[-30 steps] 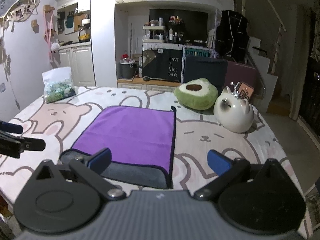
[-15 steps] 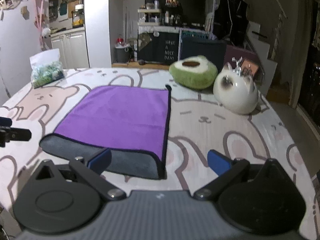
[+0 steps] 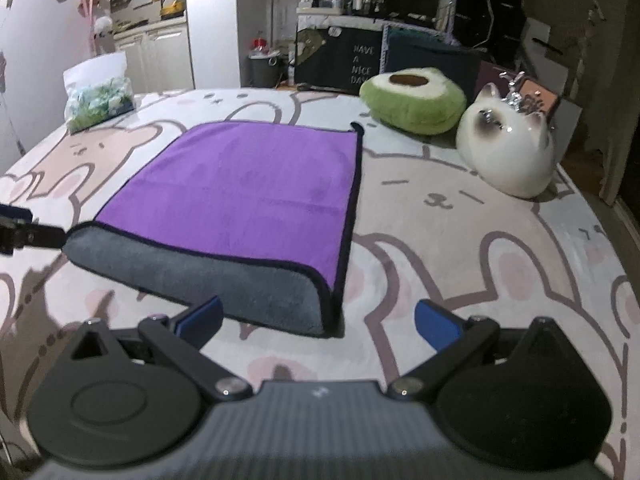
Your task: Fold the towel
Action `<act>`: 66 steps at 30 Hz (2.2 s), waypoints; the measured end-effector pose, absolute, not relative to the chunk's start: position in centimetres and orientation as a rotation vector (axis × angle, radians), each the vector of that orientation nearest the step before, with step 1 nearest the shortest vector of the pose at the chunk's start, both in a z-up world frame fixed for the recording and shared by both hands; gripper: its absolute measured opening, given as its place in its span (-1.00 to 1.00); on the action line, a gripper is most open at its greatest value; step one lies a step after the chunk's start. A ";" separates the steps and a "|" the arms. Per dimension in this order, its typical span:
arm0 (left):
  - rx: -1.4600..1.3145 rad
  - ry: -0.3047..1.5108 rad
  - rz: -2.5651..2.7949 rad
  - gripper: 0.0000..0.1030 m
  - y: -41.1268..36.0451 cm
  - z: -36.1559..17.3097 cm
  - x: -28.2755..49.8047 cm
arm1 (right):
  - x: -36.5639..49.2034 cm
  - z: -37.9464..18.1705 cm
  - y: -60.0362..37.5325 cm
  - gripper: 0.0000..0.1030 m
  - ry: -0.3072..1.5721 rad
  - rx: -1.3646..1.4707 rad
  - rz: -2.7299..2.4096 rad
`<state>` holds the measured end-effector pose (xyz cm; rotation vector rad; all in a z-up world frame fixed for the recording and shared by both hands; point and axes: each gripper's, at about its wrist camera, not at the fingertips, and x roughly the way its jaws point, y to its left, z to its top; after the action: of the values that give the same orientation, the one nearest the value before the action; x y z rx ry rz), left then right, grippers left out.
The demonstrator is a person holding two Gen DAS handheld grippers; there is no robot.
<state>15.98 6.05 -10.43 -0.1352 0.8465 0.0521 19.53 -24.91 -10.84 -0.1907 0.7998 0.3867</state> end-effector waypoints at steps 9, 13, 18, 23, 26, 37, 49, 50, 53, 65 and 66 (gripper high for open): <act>-0.188 0.866 -0.015 0.70 7.8 -11.5 17.3 | 21.3 -12.1 -25.3 0.99 0.772 -0.156 0.420; -0.210 0.867 -0.043 0.63 8.2 -11.6 17.6 | 22.0 -12.4 -25.7 0.99 0.776 -0.154 0.462; -0.251 0.850 -0.100 0.62 9.0 -11.7 17.7 | 23.3 -12.9 -26.2 0.99 0.796 -0.162 0.554; -0.258 0.842 -0.154 0.56 9.5 -11.4 18.1 | 24.3 -13.3 -27.2 0.99 0.828 -0.105 0.612; -0.244 0.862 -0.178 0.47 9.7 -11.4 18.4 | 24.7 -13.2 -27.5 0.99 0.833 -0.092 0.656; -0.251 0.931 -0.226 0.24 10.4 -11.6 19.3 | 28.0 -13.6 -27.8 0.08 0.944 -0.063 0.665; -0.242 0.966 -0.281 -0.07 10.5 -12.0 20.1 | 29.5 -14.8 -26.9 -0.37 1.038 -0.052 0.706; -0.241 0.970 -0.281 -0.11 10.6 -12.0 20.1 | 29.5 -14.9 -26.7 -0.44 1.049 -0.059 0.707; -0.240 0.979 -0.284 -0.19 10.8 -12.1 20.1 | 29.2 -14.9 -26.6 -0.50 1.051 -0.067 0.711; -0.250 1.026 -0.279 -0.26 11.4 -13.2 20.0 | 28.6 -15.1 -26.7 -0.77 1.092 -0.085 0.712; -0.254 1.025 -0.279 -0.29 11.4 -13.1 20.0 | 28.5 -15.0 -26.7 -0.77 1.092 -0.088 0.714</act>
<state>20.02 11.43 -13.13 -0.2541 1.0247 -0.2791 28.52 -26.67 -15.05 -0.0876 1.0919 0.7137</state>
